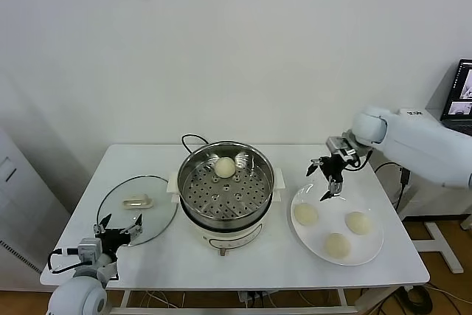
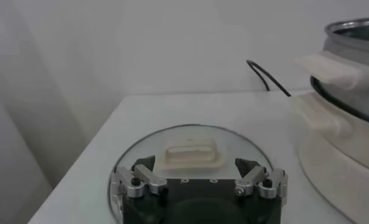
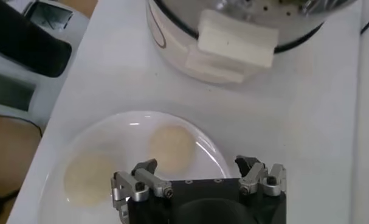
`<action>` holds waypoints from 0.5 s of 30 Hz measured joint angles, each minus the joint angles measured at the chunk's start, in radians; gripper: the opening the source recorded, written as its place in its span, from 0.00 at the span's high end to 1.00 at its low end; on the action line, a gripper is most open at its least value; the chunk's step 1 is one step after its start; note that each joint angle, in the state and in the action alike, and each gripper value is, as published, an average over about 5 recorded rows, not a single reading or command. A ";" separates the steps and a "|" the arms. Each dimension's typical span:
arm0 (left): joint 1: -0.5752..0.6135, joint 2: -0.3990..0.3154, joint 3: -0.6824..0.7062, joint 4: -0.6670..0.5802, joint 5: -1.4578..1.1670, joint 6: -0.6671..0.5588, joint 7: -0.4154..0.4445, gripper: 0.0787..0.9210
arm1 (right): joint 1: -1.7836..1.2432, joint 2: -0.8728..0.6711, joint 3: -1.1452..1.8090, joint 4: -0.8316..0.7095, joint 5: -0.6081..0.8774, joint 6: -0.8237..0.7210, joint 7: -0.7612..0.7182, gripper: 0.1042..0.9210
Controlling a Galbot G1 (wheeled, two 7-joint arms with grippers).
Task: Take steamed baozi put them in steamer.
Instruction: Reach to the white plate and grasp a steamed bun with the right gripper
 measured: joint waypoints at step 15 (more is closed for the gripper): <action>0.000 -0.002 0.001 0.009 -0.001 -0.005 0.001 0.12 | -0.134 0.038 0.051 -0.047 -0.027 -0.044 0.048 0.12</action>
